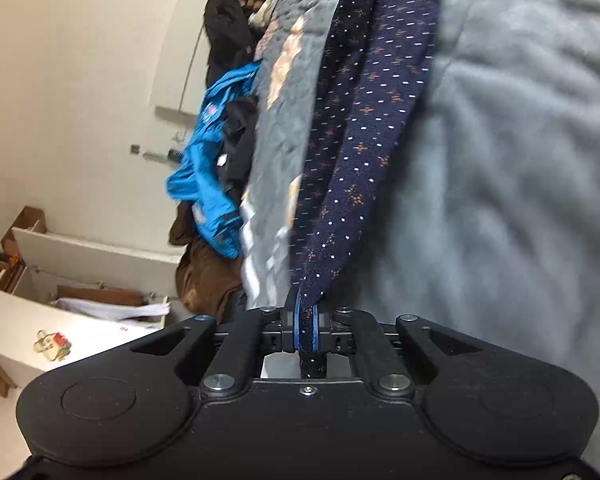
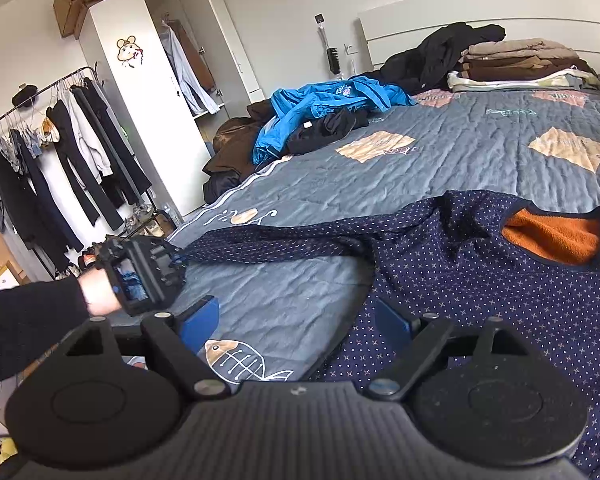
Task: Fold clothes
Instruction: 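Pull the sleeve outward with the left gripper, then open it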
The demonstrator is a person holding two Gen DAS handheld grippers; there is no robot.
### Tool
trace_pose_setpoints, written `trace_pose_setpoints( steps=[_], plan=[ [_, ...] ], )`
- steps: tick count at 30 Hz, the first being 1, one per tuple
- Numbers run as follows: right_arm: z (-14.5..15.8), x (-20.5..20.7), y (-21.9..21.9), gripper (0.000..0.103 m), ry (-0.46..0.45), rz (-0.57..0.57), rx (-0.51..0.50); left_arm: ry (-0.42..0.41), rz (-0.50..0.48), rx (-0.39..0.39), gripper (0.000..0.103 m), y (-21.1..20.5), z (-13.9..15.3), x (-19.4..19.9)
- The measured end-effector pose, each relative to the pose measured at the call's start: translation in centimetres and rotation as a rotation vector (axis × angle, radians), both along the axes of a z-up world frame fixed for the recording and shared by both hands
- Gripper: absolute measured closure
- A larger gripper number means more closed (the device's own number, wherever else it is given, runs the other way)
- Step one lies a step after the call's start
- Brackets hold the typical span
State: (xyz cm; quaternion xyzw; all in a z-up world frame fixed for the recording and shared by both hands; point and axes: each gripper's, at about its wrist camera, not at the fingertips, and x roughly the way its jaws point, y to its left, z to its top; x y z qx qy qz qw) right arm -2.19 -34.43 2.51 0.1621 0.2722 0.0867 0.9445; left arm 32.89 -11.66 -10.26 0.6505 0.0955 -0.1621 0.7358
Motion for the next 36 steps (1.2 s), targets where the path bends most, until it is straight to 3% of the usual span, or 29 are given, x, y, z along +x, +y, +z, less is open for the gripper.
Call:
trace_pose_setpoints(
  steps=[5, 9, 11, 18, 21, 25, 32, 36],
  plan=[
    [0.0, 0.1, 0.2, 0.018, 0.008, 0.009, -0.001, 0.058, 0.000, 0.121, 0.094, 1.5, -1.2, -0.2],
    [0.0, 0.1, 0.3, 0.018, 0.014, 0.017, 0.000, 0.124, 0.031, 0.127, 0.086, 2.1, -2.1, -0.5],
    [0.1, 0.1, 0.4, 0.018, 0.013, 0.022, -0.003, 0.117, 0.042, 0.114, 0.068, 2.8, -1.9, -1.2],
    [0.2, -0.1, 0.2, 0.018, 0.010, 0.015, -0.001, 0.121, -0.007, -0.068, 0.052, 3.2, 2.8, -4.7],
    [0.3, -0.1, 0.1, 0.018, 0.009, 0.012, 0.001, 0.097, -0.077, -0.118, 0.051, 0.8, 3.5, -6.9],
    [0.4, -0.2, 0.0, 0.018, 0.005, 0.005, 0.003, 0.082, -0.183, -0.142, 0.051, -4.3, 2.3, -9.0],
    [0.3, -0.2, -0.8, 0.017, 0.007, -0.010, 0.014, 0.110, -0.368, -0.128, 0.050, -13.0, -1.7, -11.9],
    [0.1, -0.1, -1.3, 0.017, 0.016, -0.021, 0.023, 0.063, -0.441, -0.114, 0.054, -16.1, -3.4, -11.3]
  ],
)
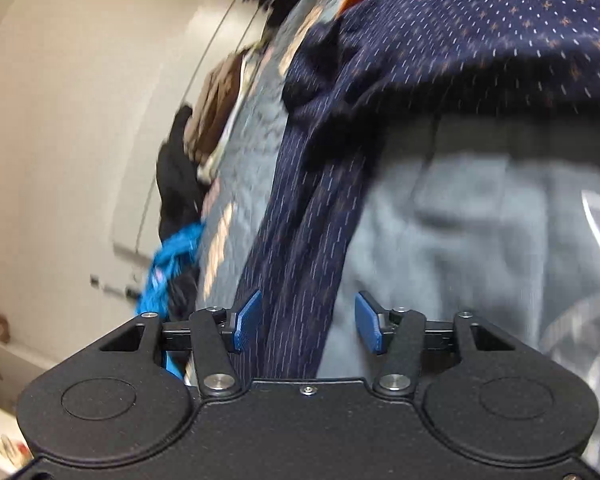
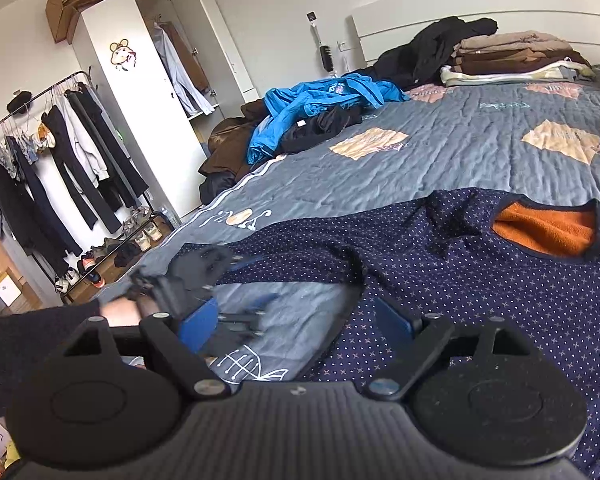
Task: Fold clothes
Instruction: 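Pull the sleeve outward with the left gripper, then open it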
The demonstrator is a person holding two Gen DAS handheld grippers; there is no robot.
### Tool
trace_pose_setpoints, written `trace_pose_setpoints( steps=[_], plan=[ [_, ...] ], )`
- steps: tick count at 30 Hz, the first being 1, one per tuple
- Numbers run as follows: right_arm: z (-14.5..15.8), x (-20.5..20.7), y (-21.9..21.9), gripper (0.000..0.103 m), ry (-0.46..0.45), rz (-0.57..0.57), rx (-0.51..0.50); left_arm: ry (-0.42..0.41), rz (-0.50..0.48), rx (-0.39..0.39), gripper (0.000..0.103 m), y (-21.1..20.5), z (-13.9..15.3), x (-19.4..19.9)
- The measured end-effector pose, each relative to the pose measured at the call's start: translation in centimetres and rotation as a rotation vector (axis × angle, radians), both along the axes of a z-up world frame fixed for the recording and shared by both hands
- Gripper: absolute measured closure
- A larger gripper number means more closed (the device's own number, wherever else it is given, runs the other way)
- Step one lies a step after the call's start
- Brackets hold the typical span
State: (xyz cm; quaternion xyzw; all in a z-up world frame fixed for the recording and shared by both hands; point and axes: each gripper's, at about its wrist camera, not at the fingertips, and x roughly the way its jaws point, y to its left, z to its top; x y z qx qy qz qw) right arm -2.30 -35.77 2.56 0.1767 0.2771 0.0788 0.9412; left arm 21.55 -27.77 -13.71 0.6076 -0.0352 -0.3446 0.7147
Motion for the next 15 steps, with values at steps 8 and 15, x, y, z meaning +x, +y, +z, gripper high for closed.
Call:
trace_pose_setpoints(
  steps=[8, 15],
  plan=[
    [0.0, 0.0, -0.3, 0.017, 0.004, -0.007, 0.007, 0.028, -0.032, 0.017, 0.094, -2.1, -1.5, 1.9],
    [0.0, 0.0, -0.5, 0.016, 0.004, -0.006, 0.013, 0.082, -0.116, -0.033, 0.097, 1.1, 1.9, 0.7]
  ],
)
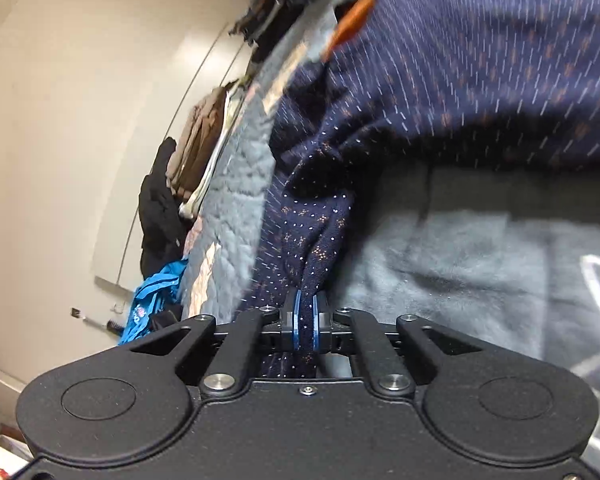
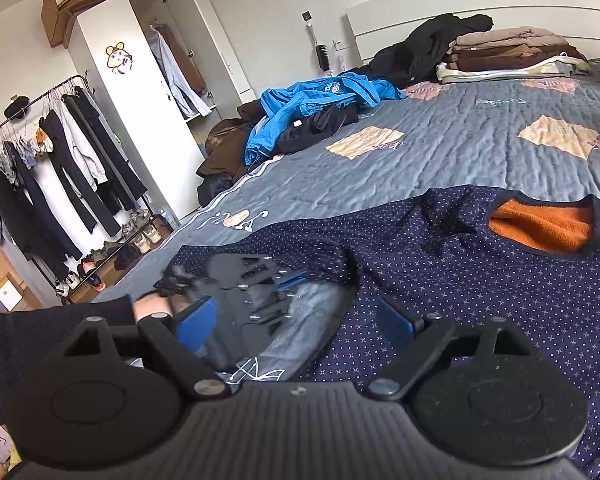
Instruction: Fold clothes
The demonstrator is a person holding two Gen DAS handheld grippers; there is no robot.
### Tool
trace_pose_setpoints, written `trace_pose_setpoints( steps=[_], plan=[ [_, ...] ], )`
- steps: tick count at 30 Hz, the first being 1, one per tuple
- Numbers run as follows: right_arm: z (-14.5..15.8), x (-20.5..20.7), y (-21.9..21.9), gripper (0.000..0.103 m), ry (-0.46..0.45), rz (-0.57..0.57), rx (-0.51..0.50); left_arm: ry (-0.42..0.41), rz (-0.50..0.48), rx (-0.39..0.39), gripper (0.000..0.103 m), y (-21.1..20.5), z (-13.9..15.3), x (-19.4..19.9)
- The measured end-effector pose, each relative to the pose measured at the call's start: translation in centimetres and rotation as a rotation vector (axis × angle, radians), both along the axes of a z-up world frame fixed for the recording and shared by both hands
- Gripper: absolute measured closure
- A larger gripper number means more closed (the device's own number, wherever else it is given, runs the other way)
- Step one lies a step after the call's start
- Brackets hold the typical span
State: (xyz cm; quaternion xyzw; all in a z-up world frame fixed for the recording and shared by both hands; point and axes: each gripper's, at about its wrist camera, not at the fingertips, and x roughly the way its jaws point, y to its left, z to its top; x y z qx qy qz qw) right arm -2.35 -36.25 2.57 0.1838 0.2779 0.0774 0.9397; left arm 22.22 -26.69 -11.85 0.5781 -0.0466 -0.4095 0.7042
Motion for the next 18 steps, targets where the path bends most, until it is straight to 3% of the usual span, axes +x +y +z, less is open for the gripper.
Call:
trace_pose_setpoints(
  steps=[3, 6, 7, 8, 9, 11, 14, 18],
  plan=[
    [0.0, 0.0, -0.2, 0.016, 0.000, -0.006, 0.003, 0.012, -0.010, 0.052, 0.097, 0.2, 0.2, -0.3],
    [0.2, 0.0, -0.3, 0.015, 0.000, -0.002, 0.006, 0.052, 0.015, 0.145, 0.089, -0.2, -1.0, -0.3],
    [0.2, 0.1, -0.2, 0.015, -0.001, 0.000, 0.005, 0.076, 0.018, 0.174, 0.076, -0.4, -1.5, -0.5],
    [0.3, 0.1, -0.1, 0.015, -0.002, 0.003, 0.003, 0.091, 0.007, 0.172, 0.071, -0.3, -1.4, -0.8],
    [0.4, 0.1, -0.1, 0.015, -0.004, 0.007, 0.001, 0.103, -0.007, 0.162, 0.068, 0.0, -1.2, -1.1],
    [0.5, 0.0, -0.1, 0.015, -0.010, 0.011, -0.001, 0.190, -0.006, 0.105, 0.056, 0.1, 0.8, -1.1],
    [0.6, -0.1, -0.6, 0.015, -0.017, 0.002, 0.003, 0.318, -0.002, 0.006, 0.048, 0.0, 4.3, -0.8],
    [0.4, -0.1, -1.8, 0.015, -0.008, -0.034, 0.017, 0.459, 0.022, -0.133, 0.047, -3.2, 8.9, 1.0]
  ],
)
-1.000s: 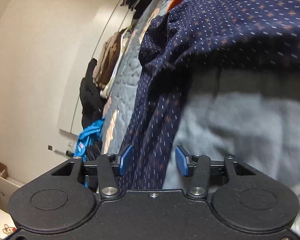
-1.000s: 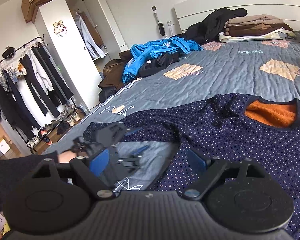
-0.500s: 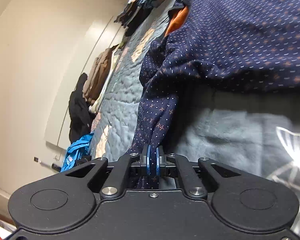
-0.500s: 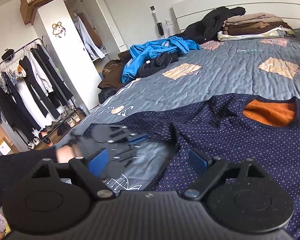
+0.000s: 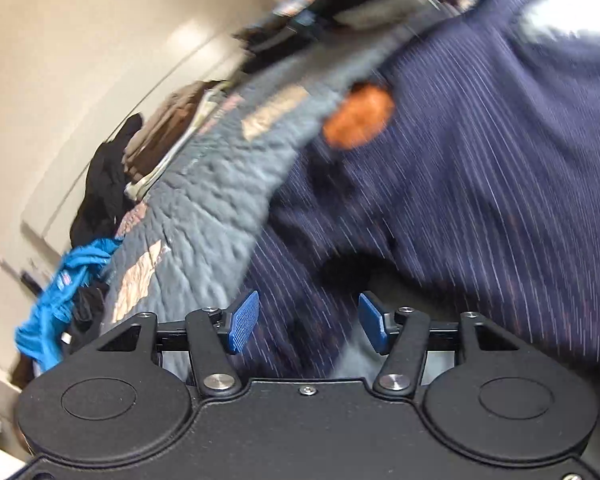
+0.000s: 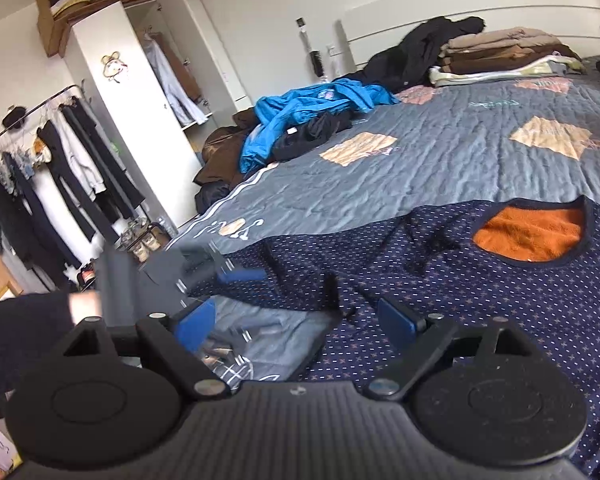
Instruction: Fold clothes
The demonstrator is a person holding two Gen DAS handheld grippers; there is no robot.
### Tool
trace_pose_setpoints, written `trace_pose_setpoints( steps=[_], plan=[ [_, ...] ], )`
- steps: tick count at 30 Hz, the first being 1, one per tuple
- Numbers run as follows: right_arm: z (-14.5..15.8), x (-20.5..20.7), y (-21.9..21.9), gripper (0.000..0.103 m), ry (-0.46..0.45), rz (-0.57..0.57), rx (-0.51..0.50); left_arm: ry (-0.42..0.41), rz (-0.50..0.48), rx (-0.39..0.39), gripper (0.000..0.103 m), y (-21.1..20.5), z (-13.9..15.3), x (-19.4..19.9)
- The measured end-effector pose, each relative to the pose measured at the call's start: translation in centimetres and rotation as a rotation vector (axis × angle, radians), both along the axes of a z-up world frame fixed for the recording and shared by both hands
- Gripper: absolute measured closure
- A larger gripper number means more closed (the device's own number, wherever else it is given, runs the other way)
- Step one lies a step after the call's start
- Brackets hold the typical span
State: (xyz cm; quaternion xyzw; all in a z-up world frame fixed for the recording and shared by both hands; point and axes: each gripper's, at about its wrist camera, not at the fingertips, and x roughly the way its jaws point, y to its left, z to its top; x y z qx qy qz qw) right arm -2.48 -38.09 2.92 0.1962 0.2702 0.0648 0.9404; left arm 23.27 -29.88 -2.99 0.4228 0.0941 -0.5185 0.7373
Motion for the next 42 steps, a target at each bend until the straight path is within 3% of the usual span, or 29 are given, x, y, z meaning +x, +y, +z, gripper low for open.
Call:
trace_pose_setpoints(
  steps=[2, 6, 9, 13, 22, 25, 26, 31, 36, 39, 40, 41, 42],
  plan=[
    [0.0, -0.1, -0.6, 0.015, 0.000, -0.022, 0.002, 0.069, 0.017, -0.049, 0.047, -2.7, 1.5, 1.4],
    [0.3, -0.4, -1.5, 0.015, -0.013, -0.045, 0.004, 0.157, 0.028, -0.064, 0.048, -8.8, 1.9, 4.0],
    [0.1, -0.4, -2.3, 0.014, -0.013, -0.056, 0.009, 0.233, 0.013, -0.037, 0.051, -12.4, 0.9, 4.2],
    [-0.3, -0.5, -3.1, 0.014, -0.003, -0.068, 0.014, 0.262, -0.005, 0.028, 0.051, -16.9, -1.1, 4.1],
    [-1.1, -0.4, -4.0, 0.014, 0.015, -0.083, 0.023, 0.369, 0.108, 0.174, 0.052, -21.9, -5.4, 7.0],
    [-1.1, -0.4, -4.0, 0.014, 0.017, -0.081, 0.018, 0.389, 0.103, 0.177, 0.090, -22.1, -6.1, 7.7],
    [-1.2, -0.5, -4.0, 0.014, 0.017, -0.080, 0.017, 0.369, 0.100, 0.165, 0.096, -22.2, -6.1, 7.8],
    [-1.1, -0.6, -4.1, 0.013, 0.016, -0.082, 0.017, 0.336, 0.150, 0.021, 0.100, -23.0, -3.8, 9.9],
    [-1.2, -0.7, -4.1, 0.013, 0.015, -0.085, 0.011, 0.282, 0.212, -0.006, 0.101, -25.3, -2.7, 10.7],
    [-1.3, -0.7, -4.2, 0.013, 0.017, -0.087, 0.013, 0.424, 0.237, 0.020, 0.094, -25.6, -2.1, 11.7],
    [-1.3, -0.7, -4.2, 0.013, 0.018, -0.087, 0.013, 0.439, 0.223, 0.029, 0.076, -25.4, -2.1, 11.6],
    [-1.3, -0.7, -4.3, 0.013, 0.019, -0.088, 0.014, 0.424, 0.208, 0.031, 0.044, -25.2, -2.1, 11.2],
    [-1.3, -0.7, -4.3, 0.013, 0.020, -0.088, 0.015, 0.407, 0.192, 0.035, 0.031, -25.0, -2.3, 10.7]
  ],
)
